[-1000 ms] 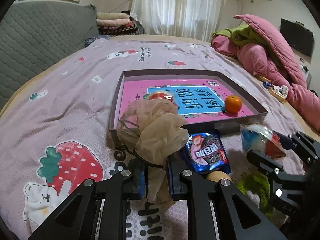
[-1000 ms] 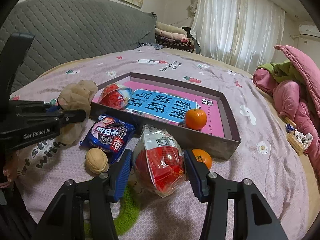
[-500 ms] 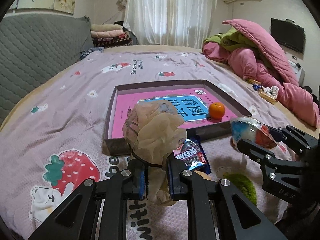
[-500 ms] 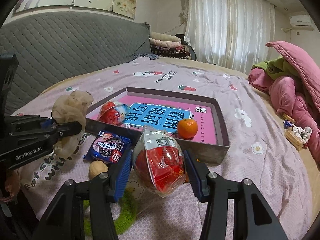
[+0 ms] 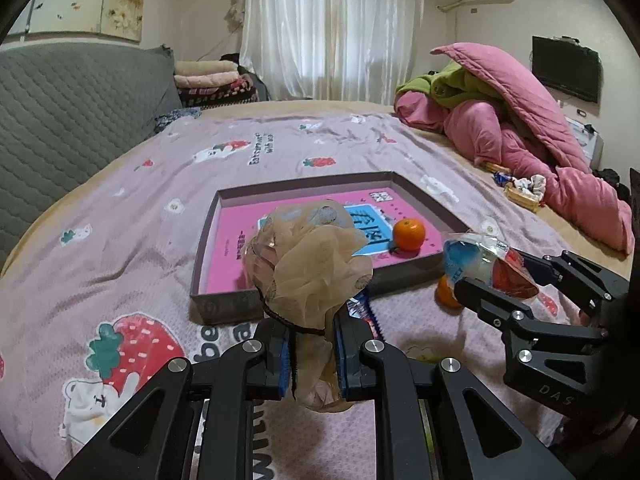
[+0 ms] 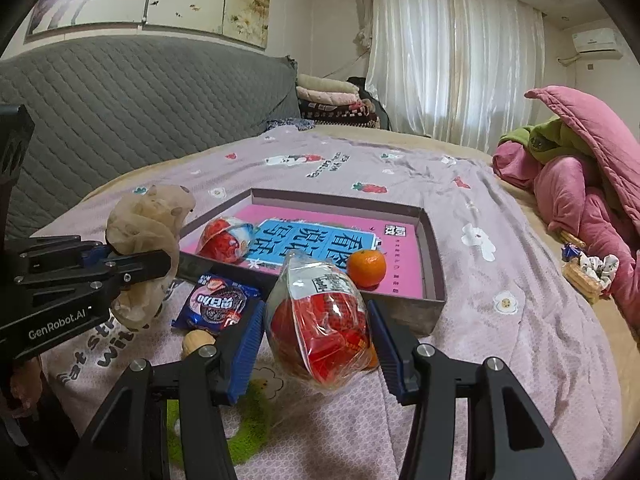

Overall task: Organize objects
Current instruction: 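Lift the mesh puff and the candy bag and carry both toward the grey tray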

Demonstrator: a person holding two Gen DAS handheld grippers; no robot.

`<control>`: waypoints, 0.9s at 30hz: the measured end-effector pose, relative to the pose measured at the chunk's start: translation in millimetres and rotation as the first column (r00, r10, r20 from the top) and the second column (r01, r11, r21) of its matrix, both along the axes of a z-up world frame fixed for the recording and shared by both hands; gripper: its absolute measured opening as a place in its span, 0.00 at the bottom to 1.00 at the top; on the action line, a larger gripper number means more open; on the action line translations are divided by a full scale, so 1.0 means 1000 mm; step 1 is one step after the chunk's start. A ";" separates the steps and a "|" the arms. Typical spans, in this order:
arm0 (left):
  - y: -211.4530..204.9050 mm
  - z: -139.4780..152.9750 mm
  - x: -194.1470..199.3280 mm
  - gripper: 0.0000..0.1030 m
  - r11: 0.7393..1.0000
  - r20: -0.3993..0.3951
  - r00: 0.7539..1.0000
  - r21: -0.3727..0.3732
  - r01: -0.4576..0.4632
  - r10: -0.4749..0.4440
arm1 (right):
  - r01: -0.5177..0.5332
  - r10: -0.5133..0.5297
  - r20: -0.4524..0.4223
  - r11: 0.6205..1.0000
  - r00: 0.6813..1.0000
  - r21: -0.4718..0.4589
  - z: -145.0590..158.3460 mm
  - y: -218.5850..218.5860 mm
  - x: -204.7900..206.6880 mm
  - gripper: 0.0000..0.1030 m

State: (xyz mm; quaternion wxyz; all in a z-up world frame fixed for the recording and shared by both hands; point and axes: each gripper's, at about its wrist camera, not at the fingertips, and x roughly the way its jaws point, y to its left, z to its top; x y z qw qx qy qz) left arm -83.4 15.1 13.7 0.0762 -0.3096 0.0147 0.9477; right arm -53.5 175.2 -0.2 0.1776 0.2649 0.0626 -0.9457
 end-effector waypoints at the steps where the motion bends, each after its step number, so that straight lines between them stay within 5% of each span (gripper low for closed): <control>1: 0.002 0.001 0.000 0.16 1.000 -0.004 1.000 0.001 0.004 -0.004 | 0.001 -0.001 -0.001 1.000 1.000 -0.004 0.001 0.001 0.000 0.51; 27: 0.028 0.010 -0.036 0.16 0.997 -0.052 0.996 0.029 0.067 -0.065 | 0.080 -0.083 -0.046 0.995 0.996 -0.063 0.024 0.030 -0.025 0.51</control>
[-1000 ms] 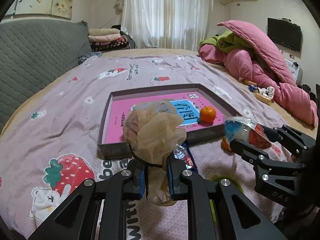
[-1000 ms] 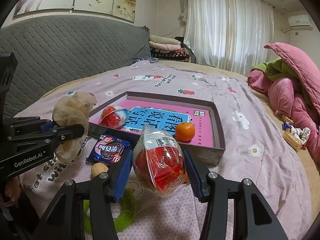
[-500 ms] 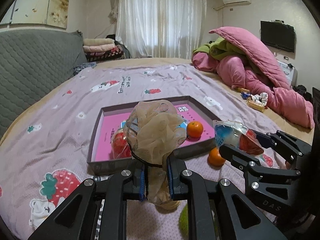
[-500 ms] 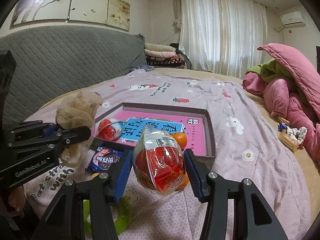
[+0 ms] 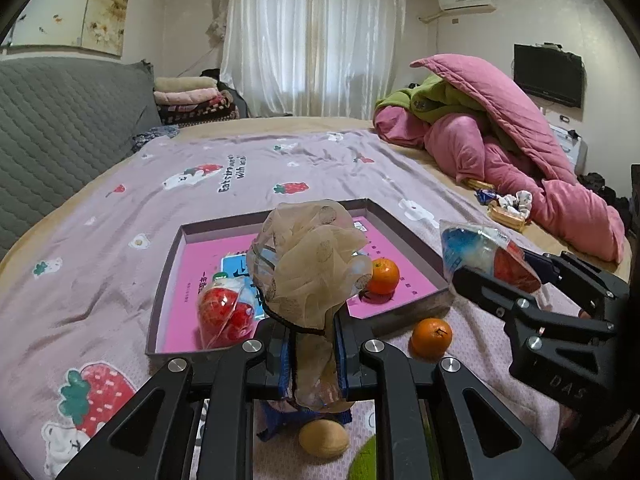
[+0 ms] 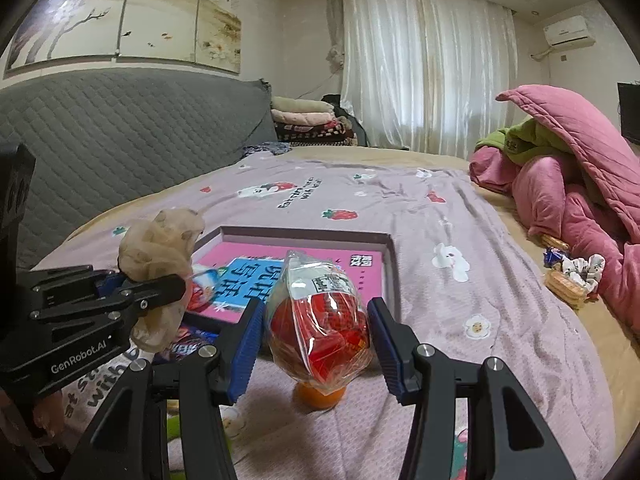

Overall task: Organize objects
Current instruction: 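Lift the mesh puff and the candy bag and carry both toward the grey tray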

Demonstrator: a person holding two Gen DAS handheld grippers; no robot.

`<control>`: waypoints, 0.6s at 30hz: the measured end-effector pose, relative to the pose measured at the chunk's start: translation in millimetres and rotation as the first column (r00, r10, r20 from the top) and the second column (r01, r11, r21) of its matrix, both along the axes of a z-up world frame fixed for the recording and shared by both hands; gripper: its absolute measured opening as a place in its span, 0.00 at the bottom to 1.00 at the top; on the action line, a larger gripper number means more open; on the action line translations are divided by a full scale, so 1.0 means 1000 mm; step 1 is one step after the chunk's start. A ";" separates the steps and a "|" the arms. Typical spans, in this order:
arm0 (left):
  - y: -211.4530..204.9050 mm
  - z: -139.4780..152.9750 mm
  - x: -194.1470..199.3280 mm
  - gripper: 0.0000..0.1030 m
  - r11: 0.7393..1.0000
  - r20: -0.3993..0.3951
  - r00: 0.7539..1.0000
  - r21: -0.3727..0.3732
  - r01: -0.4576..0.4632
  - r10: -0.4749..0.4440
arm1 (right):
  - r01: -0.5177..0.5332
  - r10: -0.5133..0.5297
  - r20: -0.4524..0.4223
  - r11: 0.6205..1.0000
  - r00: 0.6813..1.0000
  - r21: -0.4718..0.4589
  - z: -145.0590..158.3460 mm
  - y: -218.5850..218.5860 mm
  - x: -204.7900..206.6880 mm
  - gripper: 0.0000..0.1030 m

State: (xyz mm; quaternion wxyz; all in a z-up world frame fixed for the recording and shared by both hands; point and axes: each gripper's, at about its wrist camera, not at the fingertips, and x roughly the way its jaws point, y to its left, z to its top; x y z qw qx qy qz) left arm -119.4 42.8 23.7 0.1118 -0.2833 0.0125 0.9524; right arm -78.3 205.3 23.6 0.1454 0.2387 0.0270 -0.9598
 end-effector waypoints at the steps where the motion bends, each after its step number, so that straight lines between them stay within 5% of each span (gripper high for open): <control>1: 0.000 0.000 -0.001 0.16 1.000 -0.001 1.000 -0.001 0.000 0.000 | 0.003 -0.003 -0.001 1.000 1.000 0.002 0.000 0.001 -0.001 0.51; 18: -0.003 0.004 -0.026 0.16 1.000 -0.001 1.000 0.016 0.011 -0.011 | 0.023 -0.022 -0.046 0.999 0.999 0.034 0.009 0.003 -0.026 0.51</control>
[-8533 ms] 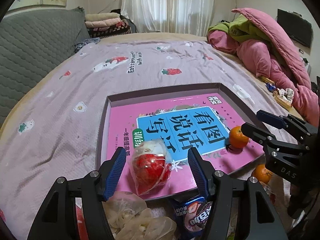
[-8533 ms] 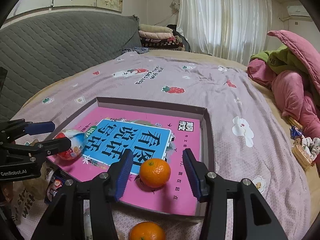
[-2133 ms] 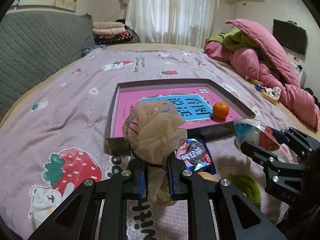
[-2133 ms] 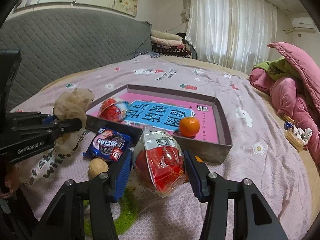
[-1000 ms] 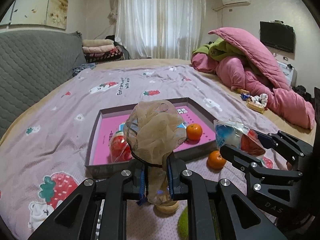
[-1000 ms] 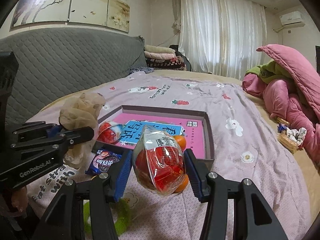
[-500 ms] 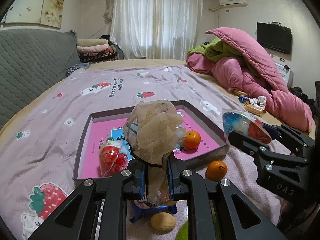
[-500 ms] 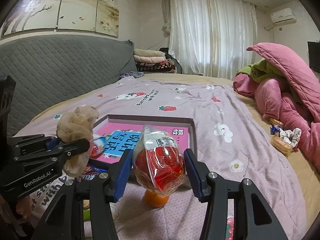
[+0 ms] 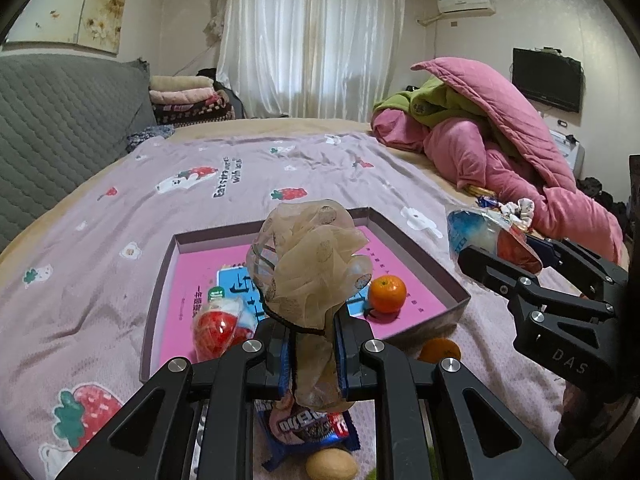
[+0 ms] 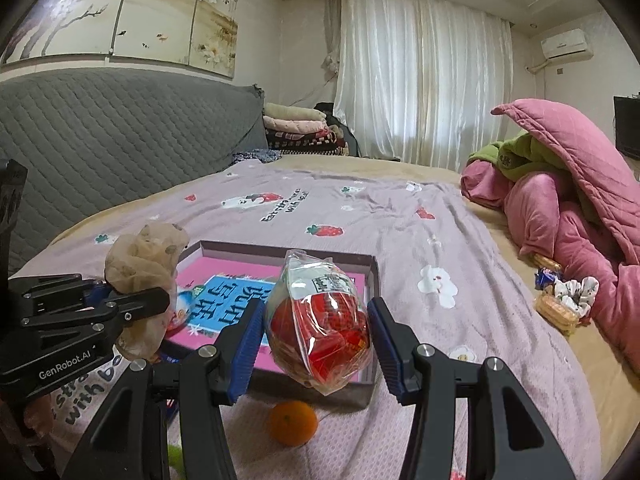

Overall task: Organize objects
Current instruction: 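Lift the mesh puff and the candy bag and carry both toward the grey tray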

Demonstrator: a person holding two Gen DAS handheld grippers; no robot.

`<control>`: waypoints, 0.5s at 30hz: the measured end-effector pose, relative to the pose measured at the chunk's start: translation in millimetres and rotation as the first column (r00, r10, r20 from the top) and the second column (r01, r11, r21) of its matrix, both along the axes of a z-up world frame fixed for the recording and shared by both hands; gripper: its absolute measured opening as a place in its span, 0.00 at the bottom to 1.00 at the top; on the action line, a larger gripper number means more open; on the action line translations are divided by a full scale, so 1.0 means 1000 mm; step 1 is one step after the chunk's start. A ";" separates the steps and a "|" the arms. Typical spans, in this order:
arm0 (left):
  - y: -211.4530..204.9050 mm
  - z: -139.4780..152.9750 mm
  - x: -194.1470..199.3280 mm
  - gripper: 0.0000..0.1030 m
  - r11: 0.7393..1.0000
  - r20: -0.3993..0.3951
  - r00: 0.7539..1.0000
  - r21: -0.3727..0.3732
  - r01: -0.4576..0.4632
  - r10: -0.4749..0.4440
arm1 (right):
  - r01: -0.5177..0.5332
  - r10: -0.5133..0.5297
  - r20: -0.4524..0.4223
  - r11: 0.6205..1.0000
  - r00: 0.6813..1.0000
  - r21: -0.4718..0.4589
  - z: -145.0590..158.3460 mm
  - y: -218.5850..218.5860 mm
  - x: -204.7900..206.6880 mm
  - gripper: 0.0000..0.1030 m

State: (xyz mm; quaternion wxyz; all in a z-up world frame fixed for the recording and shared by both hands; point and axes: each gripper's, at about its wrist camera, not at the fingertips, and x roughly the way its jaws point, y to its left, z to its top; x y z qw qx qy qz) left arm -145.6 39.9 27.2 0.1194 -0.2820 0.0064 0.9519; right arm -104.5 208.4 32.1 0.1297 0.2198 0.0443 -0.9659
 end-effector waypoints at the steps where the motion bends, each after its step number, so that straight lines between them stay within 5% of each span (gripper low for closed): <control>1: 0.000 0.001 -0.001 0.16 1.000 -0.003 1.000 0.001 0.000 0.000 | 0.001 -0.001 -0.004 1.000 1.000 0.000 0.001 0.000 -0.001 0.51; 15: -0.003 0.007 -0.025 0.16 0.999 -0.020 1.000 0.041 0.000 0.001 | 0.006 -0.005 -0.046 0.999 0.999 0.032 0.008 0.000 -0.028 0.51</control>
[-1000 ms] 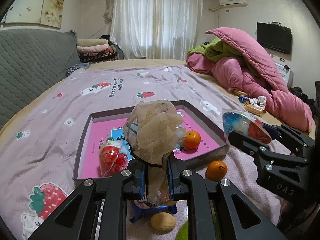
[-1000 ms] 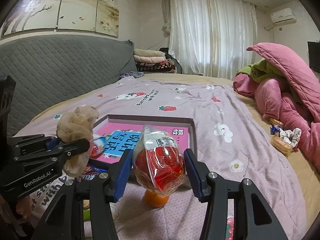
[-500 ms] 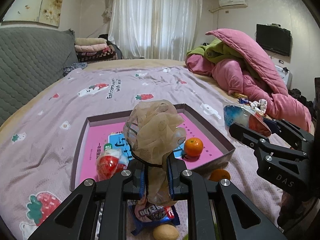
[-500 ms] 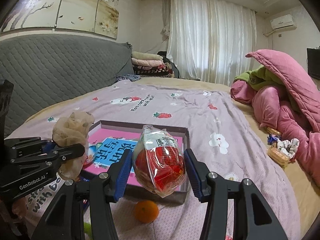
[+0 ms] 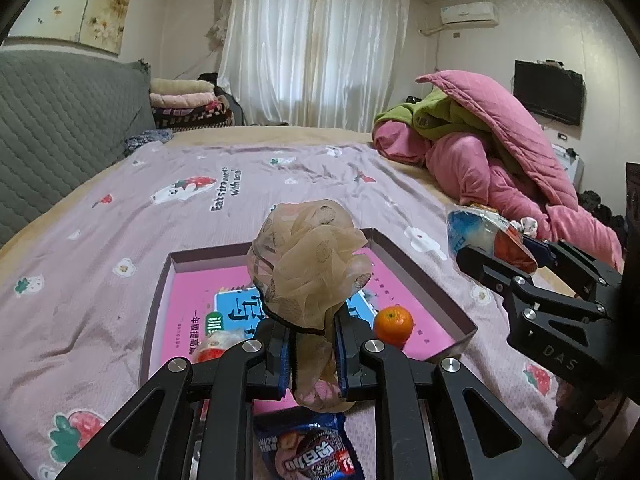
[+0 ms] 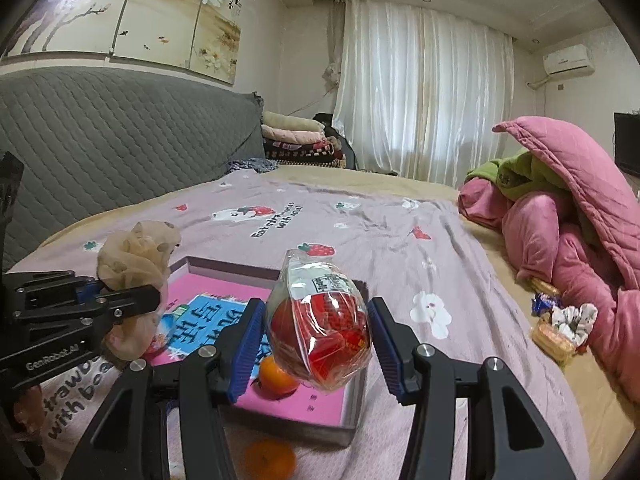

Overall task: Organize objects
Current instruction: 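Lift the mesh puff and the candy bag and carry both toward the grey tray, then hold the mesh puff and candy bag above the tray with both grippers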

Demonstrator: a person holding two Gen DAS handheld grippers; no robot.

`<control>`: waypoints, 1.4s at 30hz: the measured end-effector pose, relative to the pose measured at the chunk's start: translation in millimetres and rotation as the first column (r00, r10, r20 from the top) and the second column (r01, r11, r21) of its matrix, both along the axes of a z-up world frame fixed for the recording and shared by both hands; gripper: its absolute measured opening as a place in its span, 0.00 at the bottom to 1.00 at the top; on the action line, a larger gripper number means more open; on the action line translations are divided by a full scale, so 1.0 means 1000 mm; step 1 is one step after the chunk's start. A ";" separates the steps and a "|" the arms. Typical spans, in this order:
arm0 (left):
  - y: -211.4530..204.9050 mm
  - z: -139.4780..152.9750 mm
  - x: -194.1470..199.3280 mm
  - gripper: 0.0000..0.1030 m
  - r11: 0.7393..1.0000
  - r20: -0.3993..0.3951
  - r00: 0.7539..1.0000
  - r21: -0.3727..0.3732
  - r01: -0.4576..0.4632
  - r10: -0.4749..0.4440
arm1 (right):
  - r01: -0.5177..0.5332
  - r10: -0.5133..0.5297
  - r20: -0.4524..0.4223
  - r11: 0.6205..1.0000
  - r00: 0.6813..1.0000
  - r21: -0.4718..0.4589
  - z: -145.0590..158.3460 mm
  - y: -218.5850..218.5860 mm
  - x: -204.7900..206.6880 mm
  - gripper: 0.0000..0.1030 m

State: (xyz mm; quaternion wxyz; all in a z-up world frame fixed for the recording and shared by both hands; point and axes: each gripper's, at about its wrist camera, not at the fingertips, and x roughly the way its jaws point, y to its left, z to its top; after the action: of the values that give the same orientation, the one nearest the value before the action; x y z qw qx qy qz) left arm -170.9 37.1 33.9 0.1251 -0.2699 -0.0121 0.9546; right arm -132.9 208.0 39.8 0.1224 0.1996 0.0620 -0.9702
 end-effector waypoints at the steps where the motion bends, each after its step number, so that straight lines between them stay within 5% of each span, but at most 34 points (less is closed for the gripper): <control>1: -0.001 0.000 -0.002 0.16 1.000 0.001 1.000 0.001 -0.001 0.001 | 0.003 -0.003 -0.004 1.000 1.000 0.000 0.001 0.001 -0.003 0.51; 20: -0.003 -0.009 -0.032 0.17 0.998 0.032 0.999 0.051 0.030 -0.031 | 0.011 -0.010 -0.035 1.000 0.999 0.028 0.005 0.000 -0.031 0.51; 42: 0.018 -0.057 -0.059 0.18 0.990 0.210 0.969 0.078 0.118 -0.132 | 0.025 -0.042 0.178 0.995 0.983 0.099 -0.045 -0.003 -0.052 0.52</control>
State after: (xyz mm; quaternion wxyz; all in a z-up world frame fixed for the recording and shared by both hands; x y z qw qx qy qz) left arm -229.5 55.1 -22.7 0.1918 -0.3677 -0.0394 0.9091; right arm -184.8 205.1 -4.9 0.1014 0.2931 0.0940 -0.9460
